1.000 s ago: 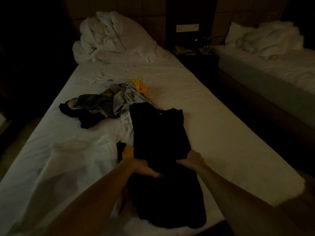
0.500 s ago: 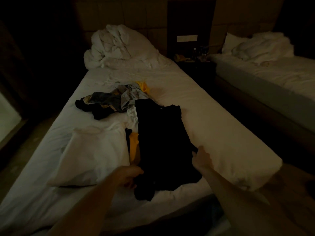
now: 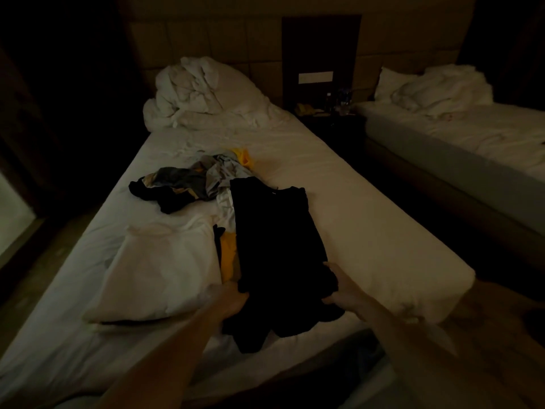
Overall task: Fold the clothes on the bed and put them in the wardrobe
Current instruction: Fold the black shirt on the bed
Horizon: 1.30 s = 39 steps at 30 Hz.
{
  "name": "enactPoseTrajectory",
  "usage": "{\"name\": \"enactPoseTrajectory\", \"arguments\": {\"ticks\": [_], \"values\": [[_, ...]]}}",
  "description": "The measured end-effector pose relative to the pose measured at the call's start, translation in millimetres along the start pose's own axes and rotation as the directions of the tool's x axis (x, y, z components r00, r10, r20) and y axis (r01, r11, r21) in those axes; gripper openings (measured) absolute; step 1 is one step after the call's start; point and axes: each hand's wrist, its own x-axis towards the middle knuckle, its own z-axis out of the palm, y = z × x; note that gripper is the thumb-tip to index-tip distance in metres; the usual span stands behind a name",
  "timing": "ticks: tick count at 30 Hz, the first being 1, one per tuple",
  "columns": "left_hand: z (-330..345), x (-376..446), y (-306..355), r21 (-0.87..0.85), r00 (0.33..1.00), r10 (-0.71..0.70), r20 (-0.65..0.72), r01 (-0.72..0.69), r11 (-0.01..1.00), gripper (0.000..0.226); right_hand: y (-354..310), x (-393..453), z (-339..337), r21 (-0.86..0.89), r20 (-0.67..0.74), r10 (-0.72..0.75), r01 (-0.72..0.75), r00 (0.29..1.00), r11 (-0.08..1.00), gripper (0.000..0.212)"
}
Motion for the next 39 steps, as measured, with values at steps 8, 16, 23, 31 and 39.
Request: {"name": "enactPoseTrajectory", "arguments": {"ticks": [8, 16, 23, 31, 39], "values": [[-13.4, -2.4, -20.7, -0.654, 0.960, 0.125, 0.251, 0.073, 0.753, 0.081, -9.2, -16.7, -15.5, -0.040, 0.021, 0.331, -0.330, 0.943, 0.943, 0.025], [-41.3, -13.2, 13.5, 0.101, 0.988, 0.156, -0.011, -0.154, 0.983, 0.021, -27.6, -33.3, -38.0, -0.334, 0.019, 0.209, -0.191, 0.978, 0.923, 0.049], [10.5, -18.4, 73.5, 0.074, 0.960, 0.120, 0.254, -0.144, 0.987, 0.046, -41.5, -25.3, 24.8, -0.603, -0.247, 0.031, -0.179, 0.968, 0.778, 0.070], [6.8, 4.4, 17.4, 0.310, 0.847, 0.529, 0.058, -0.518, 0.797, 0.033, -20.1, -18.6, 45.8, -0.475, 0.103, -0.164, 0.193, 0.981, 0.859, 0.038], [38.1, 1.8, -11.0, 0.533, 0.735, 0.623, 0.269, -0.652, 0.539, 0.071, 28.9, -23.1, 27.2, -0.914, 0.382, -0.178, 0.399, 0.907, 0.074, 0.109]]}}
